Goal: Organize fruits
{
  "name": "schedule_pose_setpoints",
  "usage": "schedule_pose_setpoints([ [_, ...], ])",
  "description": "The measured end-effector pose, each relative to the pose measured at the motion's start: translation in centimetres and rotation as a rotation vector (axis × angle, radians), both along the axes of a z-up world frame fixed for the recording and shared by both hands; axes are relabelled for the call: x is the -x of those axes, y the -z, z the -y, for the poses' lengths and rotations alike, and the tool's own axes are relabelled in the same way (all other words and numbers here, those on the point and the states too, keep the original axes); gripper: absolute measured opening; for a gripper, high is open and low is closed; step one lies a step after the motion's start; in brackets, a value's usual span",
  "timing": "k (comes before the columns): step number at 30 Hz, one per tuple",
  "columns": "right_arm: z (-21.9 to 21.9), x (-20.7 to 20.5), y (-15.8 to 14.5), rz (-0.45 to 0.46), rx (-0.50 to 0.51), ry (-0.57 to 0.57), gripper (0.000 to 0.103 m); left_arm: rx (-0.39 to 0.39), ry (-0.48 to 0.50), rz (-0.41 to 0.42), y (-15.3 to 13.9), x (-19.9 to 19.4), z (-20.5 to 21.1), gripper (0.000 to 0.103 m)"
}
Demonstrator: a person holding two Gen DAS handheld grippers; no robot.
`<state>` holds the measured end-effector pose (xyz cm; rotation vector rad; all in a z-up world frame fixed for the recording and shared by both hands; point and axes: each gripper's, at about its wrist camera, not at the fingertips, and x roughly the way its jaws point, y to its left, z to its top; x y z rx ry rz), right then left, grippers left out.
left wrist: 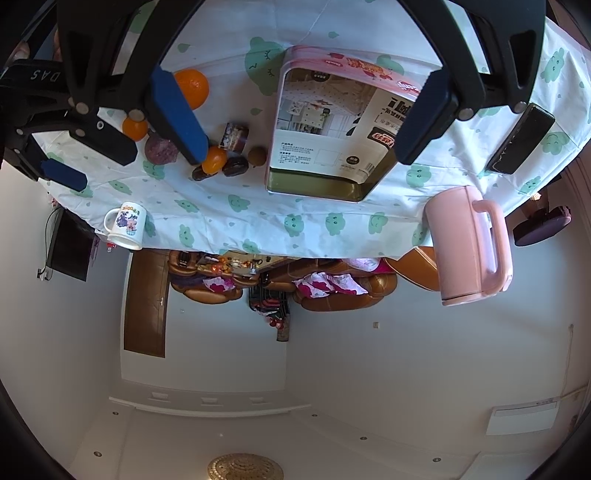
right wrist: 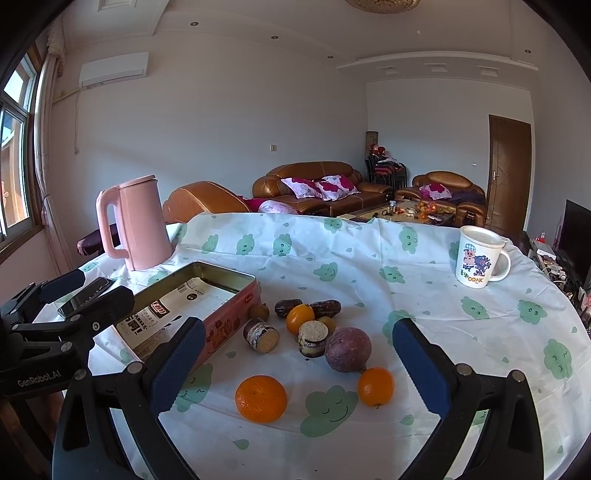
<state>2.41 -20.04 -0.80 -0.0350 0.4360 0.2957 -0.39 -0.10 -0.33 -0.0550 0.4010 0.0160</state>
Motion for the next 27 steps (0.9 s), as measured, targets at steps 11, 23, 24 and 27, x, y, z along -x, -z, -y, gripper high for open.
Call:
schedule_pose_setpoints([
  [11, -0.24, -0.06, 0.25, -0.005, -0.003, 0.001, 0.102, -0.003, 0.001, 0.001, -0.07, 0.02, -0.07, 0.103],
  [23, 0.02, -0.02, 0.87, -0.019, -0.015, 0.000, 0.102, -0.003, 0.000, -0.001, -0.06, 0.06, -0.06, 0.103],
  [24, 0.02, -0.02, 0.92, -0.020, -0.015, -0.001, 0.102, -0.002, 0.000, 0.000, -0.06, 0.07, -0.06, 0.103],
  [27, 0.01, -0.01, 0.97, -0.021, -0.014, -0.001, 0.102, -0.004, 0.000, 0.000, -0.05, 0.05, -0.01, 0.103],
])
